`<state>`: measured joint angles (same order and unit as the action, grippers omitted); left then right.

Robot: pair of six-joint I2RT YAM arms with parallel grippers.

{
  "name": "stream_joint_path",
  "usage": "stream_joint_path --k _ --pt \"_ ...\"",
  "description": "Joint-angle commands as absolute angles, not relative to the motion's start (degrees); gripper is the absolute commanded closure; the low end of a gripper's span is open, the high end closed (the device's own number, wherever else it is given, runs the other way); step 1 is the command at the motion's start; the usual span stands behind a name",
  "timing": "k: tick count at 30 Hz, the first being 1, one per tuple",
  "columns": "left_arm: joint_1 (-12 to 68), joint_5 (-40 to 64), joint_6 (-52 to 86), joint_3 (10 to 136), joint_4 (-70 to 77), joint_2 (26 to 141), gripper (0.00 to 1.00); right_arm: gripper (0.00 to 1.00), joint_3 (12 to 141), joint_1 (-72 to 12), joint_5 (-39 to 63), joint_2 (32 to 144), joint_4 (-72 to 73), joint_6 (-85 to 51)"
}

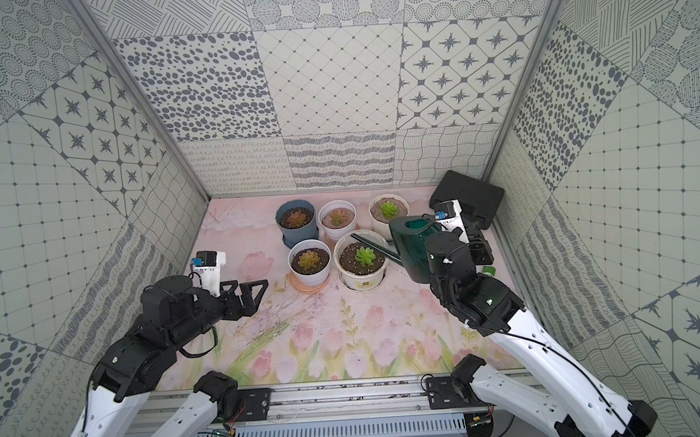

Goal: Water the succulent around the soil edge
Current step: Water the soil of the potted plant with water.

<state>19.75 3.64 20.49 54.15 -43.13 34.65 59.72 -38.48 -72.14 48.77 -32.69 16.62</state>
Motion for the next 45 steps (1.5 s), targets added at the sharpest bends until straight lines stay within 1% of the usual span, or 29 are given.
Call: stream_joint_path --k 1,15,22,30,37,45 --pt "19.6 5.9 17.7 53.2 -38.8 33.8 0.01 1.00 61.9 -38.3 -74.1 49.1 -30.0 15.8" --pt "19.6 5.1 17.3 52.5 -39.0 32.2 0.01 1.00 65.8 -38.5 -69.1 57.3 -30.1 16.1" --pt "19.6 5.6 17.2 52.4 -39.0 32.3 0.01 1.00 67.6 -38.5 -70.8 59.7 -29.3 17.5" --pt "19.6 6.1 17.1 52.2 -39.1 32.1 0.01 1.00 69.5 -37.4 -73.5 62.3 -25.6 24.9" --pt "19.6 6.4 17.1 52.2 -39.1 31.8 0.01 1.00 70.8 -36.0 -74.3 63.7 -25.5 24.8" --pt "19.6 6.8 17.1 52.1 -39.3 31.4 0.01 1.00 71.3 -35.3 -75.9 64.3 -25.5 28.0"
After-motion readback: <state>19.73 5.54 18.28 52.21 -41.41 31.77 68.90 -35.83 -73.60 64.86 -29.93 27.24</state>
